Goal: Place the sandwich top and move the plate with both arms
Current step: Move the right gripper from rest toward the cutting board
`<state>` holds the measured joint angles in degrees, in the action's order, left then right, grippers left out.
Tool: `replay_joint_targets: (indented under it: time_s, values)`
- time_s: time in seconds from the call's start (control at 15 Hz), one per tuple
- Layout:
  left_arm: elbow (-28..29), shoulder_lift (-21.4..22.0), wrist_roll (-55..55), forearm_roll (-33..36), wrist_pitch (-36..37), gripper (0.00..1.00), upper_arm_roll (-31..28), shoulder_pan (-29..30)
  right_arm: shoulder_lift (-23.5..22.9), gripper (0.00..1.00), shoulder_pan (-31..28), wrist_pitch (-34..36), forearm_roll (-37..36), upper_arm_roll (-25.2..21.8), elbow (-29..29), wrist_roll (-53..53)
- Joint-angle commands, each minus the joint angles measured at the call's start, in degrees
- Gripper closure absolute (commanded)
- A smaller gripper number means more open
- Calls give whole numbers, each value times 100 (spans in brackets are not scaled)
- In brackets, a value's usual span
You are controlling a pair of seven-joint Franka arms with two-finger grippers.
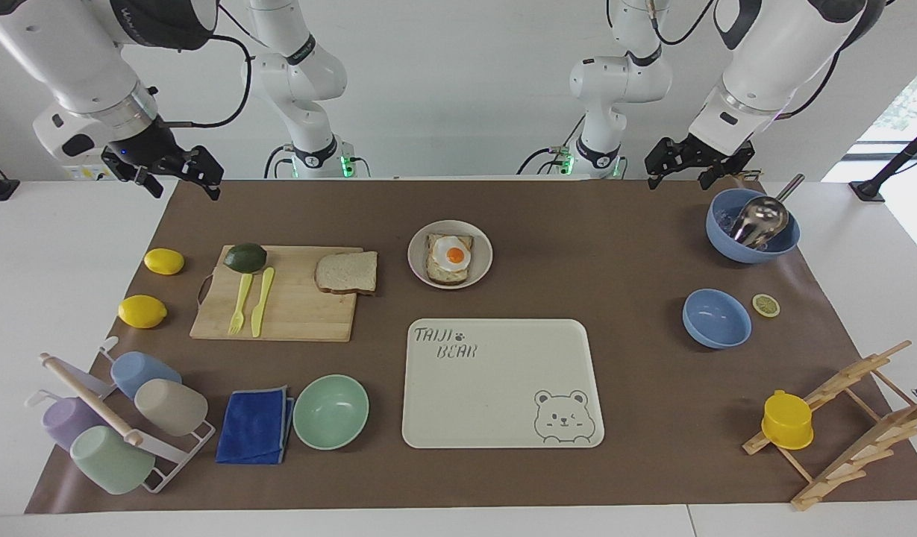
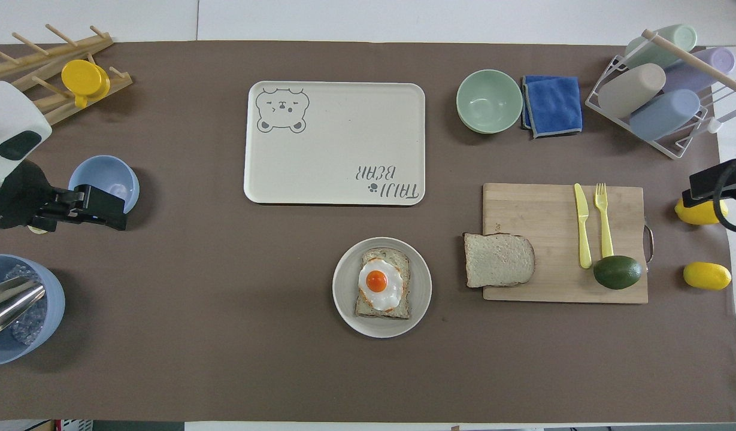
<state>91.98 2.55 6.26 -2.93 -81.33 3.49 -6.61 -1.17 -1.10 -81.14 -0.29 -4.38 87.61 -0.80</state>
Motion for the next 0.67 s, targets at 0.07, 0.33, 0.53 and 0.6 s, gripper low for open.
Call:
replay_joint_targets:
  time_s: [0.07,0.33,0.53,0.6]
  values:
    - [163,150,-37,99,-85,0,3,11,3,0,-57,-7,126,25,-33,-122]
    - [163,150,-37,99,-85,0,11,11,56,0,31,-42,144,43,28,-61]
    - [163,150,-37,99,-85,0,11,11,64,0,49,45,144,51,37,-104]
    - [163,150,-37,99,-85,0,11,11,143,0,84,176,144,52,176,-157]
